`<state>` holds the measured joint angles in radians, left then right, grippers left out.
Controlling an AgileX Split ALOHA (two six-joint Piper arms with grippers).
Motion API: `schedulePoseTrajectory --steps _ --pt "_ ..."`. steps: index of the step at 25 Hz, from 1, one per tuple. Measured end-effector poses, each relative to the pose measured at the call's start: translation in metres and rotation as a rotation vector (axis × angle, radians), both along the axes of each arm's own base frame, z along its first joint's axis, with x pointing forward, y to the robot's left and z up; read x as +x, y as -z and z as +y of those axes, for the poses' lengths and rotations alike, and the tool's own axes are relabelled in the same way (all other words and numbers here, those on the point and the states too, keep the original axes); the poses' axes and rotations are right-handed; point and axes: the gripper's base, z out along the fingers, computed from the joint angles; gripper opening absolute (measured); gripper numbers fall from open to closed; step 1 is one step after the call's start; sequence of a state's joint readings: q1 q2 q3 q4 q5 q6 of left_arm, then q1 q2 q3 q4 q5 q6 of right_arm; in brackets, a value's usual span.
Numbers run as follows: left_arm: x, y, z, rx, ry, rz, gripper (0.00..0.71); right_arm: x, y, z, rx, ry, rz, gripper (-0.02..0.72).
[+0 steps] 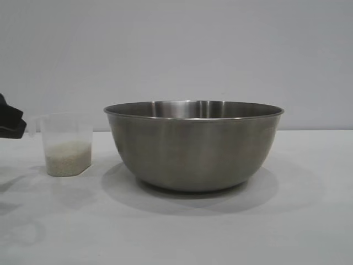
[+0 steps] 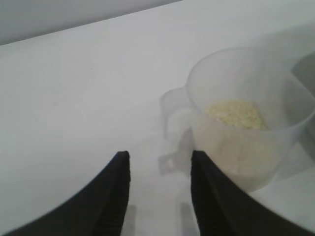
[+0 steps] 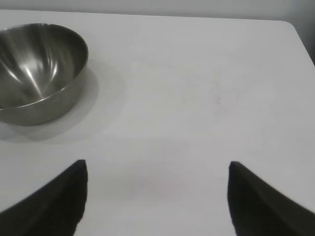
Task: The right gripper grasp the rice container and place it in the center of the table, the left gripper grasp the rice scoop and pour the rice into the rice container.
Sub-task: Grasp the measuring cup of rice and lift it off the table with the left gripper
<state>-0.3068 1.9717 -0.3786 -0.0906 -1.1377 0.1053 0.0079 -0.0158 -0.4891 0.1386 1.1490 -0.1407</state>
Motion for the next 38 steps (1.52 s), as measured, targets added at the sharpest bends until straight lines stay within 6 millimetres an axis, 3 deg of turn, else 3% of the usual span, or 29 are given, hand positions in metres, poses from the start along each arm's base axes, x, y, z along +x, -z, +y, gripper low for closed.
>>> schedulePoseTrajectory --steps 19,22,24,31,38 --pt "0.039 0.016 -0.010 -0.013 -0.024 -0.036 0.267 0.000 0.000 0.000 0.000 0.000 0.000 0.525" --pt "0.043 0.016 -0.012 -0.017 -0.024 -0.046 0.078 0.000 0.000 0.000 0.000 0.000 0.000 0.525" --pt "0.046 0.015 -0.013 -0.004 -0.016 -0.058 0.000 0.000 0.000 0.000 0.000 0.000 0.000 0.525" --pt "0.056 0.010 -0.016 0.071 0.013 -0.107 0.000 0.000 0.000 0.000 0.000 0.000 0.000 0.525" --pt "0.068 -0.030 -0.022 0.107 0.057 -0.257 0.000 0.000 0.000 0.000 0.000 0.000 0.000 0.525"
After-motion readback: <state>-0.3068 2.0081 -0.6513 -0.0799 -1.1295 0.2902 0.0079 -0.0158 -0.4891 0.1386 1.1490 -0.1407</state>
